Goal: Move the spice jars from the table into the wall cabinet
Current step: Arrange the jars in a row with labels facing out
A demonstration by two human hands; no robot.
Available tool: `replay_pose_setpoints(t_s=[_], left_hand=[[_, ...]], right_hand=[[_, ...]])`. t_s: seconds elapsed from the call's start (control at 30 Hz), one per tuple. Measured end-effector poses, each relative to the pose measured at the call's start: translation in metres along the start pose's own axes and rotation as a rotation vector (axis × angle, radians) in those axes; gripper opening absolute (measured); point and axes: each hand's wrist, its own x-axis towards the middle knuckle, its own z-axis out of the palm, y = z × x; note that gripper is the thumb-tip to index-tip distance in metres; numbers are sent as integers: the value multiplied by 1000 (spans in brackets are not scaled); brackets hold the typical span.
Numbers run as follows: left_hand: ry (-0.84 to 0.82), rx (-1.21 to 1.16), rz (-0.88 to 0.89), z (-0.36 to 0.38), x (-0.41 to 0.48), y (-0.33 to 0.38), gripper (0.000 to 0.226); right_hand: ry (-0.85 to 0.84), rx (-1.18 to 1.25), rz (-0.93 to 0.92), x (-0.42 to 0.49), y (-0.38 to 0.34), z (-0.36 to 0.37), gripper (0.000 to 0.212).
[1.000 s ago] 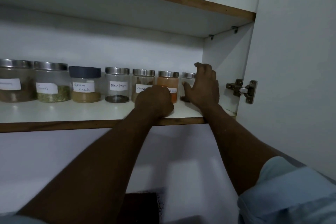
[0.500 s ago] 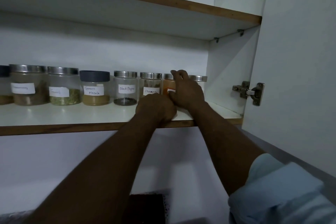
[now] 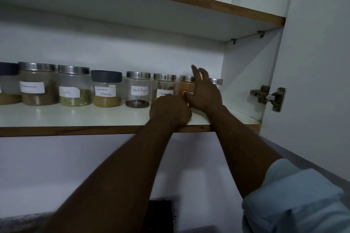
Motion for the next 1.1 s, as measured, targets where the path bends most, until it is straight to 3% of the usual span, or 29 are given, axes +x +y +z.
replay_pose_setpoints(t_s=[0.13,0.27,0.4,0.63,0.97,1.1], left_hand=[[29,-37,-85,-10,-8,-11,23],[17,-24,-114,-19,-17,-32,29],[28,18,-71,-21,-20,-34,34],[44,19,-40,-20,-19,-37,33],[43,59,-59,-16,-17,-36,37],[40,12,-34,-17,-17,-39,37]], right_hand=[[197,85,35,-10,-8,-11,83],[160,120,-162,-19,-24,-14,67],[69,86,-267,-16,-57,-7,76],[-58,-4,-260,1,-66,9,80],[-88,0,-201,14,-66,25,84],[-70,23,-198,8,-65,21,95]])
